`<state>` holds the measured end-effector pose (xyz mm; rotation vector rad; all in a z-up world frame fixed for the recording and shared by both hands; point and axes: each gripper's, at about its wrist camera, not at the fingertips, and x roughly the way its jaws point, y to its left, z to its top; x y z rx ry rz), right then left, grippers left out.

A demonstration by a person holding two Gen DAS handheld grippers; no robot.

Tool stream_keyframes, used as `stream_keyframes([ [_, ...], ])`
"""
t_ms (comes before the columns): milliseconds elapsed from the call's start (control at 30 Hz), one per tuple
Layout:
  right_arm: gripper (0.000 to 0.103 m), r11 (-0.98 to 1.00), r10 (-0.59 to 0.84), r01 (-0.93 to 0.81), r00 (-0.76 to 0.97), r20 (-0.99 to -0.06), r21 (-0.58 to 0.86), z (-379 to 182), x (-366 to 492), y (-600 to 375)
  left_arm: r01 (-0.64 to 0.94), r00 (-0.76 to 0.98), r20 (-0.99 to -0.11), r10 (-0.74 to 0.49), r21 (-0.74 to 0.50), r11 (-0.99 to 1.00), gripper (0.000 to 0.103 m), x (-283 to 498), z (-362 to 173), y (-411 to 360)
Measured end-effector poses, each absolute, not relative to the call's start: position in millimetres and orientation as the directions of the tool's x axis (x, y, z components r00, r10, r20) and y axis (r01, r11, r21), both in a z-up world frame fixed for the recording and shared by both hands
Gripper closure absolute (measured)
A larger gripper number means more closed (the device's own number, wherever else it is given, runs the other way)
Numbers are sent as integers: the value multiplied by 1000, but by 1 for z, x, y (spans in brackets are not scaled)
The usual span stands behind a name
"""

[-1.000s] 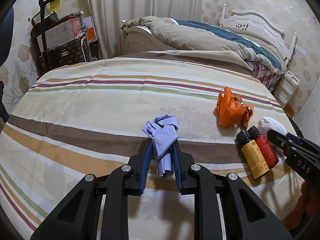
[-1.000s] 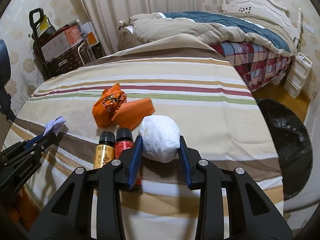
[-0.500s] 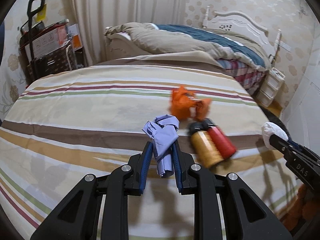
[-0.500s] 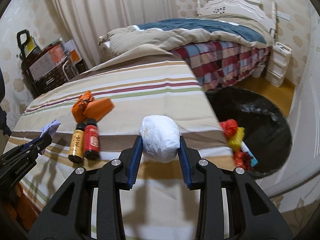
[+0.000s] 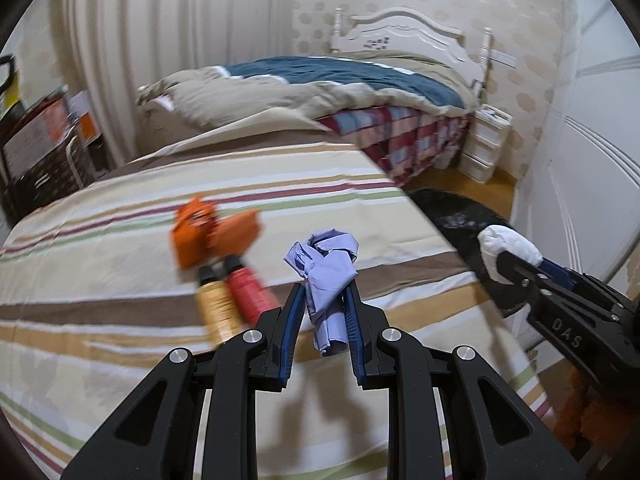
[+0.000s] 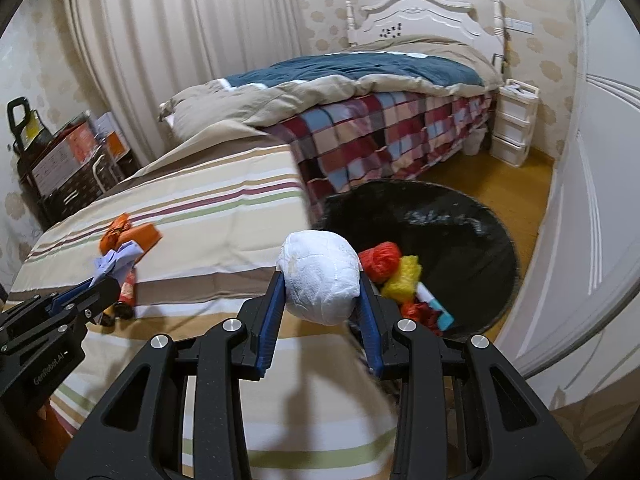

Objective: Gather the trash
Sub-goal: 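Carry the lavender cloth and white ball over the trash bin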

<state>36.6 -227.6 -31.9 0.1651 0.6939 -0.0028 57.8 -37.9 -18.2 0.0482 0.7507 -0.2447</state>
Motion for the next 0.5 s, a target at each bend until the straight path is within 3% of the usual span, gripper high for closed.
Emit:
stream_keyframes([
  [500,69,978,-26,152,771,-636,145,-37,55,-282,349,678,-686,-264,-17,937,80,87,-22,-116],
])
